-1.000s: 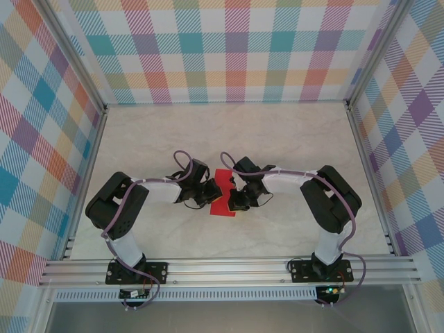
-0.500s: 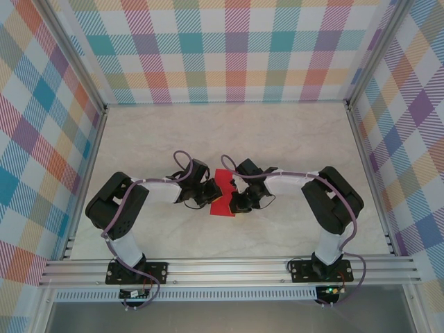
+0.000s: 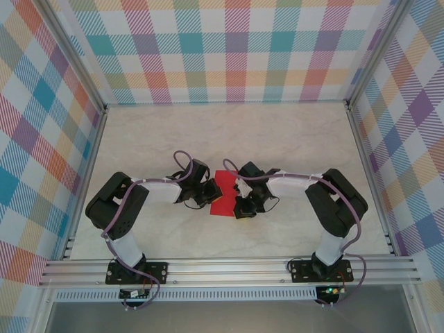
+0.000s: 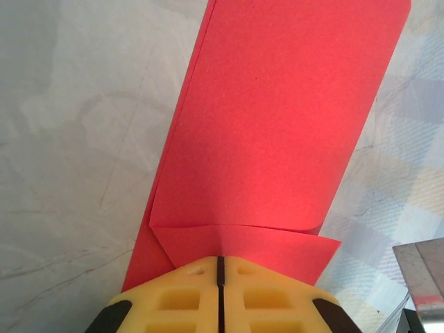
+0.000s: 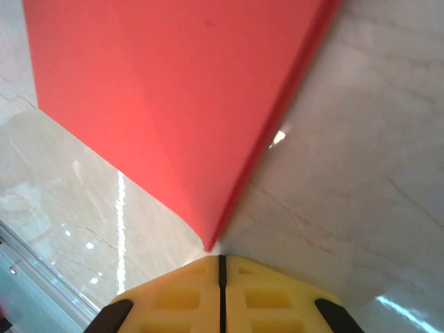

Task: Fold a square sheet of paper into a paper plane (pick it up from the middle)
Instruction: Fold the triangle a second time at the center of the table.

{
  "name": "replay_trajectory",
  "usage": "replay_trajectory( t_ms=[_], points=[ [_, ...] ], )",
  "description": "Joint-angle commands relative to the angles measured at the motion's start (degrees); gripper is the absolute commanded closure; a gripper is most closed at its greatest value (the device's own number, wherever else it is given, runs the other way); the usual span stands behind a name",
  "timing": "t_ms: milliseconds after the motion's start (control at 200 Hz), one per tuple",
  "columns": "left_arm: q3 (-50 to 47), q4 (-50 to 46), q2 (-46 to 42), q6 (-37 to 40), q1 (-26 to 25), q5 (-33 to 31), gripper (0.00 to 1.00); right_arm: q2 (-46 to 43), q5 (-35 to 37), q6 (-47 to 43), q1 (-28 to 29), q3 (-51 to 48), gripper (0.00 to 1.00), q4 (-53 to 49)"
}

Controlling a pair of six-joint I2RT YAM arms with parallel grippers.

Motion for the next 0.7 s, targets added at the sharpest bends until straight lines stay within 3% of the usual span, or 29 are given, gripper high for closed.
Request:
replay_trajectory(
  t_ms=[0, 245, 465, 695],
  points=[
    [-0.03, -5.28, 1.79, -0.23, -0.61, -4.06, 0.92, -3.19, -0.26, -0.25, 0.34, -0.02, 0.92, -3.70],
    [0.62, -3.68, 0.18, -0.17, -0.96, -2.27, 0.88, -8.15, 7.97, 4.34, 0.20, 1.97, 0.91, 1.71],
    [1.08, -1.81, -4.48, -0.68, -1.05, -1.45, 0.75, -3.15, 12.26, 7.30, -0.41, 6.88, 0.89, 4.01],
    [-1.08, -3.56, -8.87, -0.91, -1.05, -5.24, 0.66, 1.55, 13.56, 8.58, -1.21, 10.61, 0.88, 4.28]
  ],
)
